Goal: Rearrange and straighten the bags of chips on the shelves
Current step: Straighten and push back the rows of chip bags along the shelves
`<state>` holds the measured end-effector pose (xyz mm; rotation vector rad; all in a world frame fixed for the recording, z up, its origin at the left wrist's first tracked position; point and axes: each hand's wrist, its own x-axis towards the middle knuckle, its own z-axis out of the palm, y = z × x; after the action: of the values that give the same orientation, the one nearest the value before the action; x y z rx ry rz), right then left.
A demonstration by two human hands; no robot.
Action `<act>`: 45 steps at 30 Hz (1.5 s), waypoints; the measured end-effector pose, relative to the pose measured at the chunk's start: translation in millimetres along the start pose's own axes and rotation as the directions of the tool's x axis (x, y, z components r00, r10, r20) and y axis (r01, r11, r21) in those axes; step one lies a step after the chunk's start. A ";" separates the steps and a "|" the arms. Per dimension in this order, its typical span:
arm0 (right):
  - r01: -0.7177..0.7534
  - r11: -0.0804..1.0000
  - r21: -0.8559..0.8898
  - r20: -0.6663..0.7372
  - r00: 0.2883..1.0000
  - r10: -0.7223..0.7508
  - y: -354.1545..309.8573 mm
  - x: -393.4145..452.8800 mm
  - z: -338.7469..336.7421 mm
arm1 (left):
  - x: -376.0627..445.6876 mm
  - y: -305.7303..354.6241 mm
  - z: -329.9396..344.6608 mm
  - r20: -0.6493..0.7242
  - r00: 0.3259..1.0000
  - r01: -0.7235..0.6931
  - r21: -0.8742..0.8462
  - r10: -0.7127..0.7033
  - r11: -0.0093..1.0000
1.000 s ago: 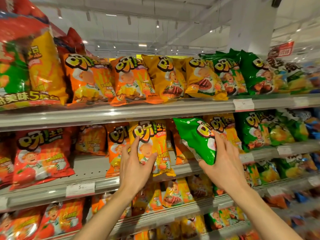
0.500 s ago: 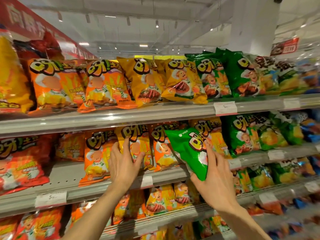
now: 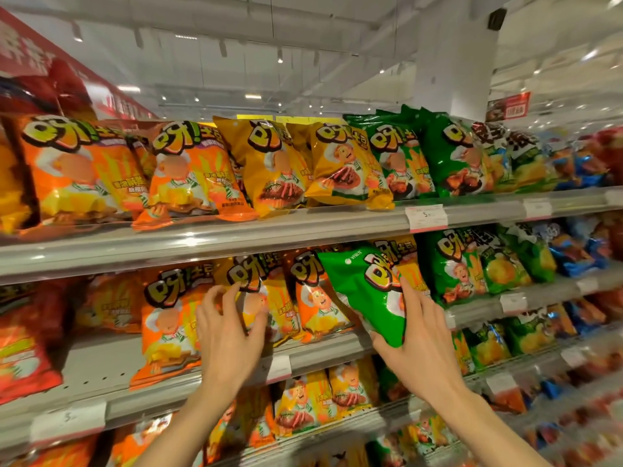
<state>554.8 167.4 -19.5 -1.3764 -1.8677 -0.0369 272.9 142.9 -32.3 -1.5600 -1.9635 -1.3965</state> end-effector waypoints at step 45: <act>-0.169 0.974 0.148 0.240 0.962 0.131 115.2 134.1 58.8 | -36.8 146.1 50.4 0.382 0.819 0.572 -0.593 -0.427 0.566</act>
<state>602.8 347.3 -26.0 -1.4498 -1.8964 0.3625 429.7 154.6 -9.1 -1.4652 -2.2645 -2.5560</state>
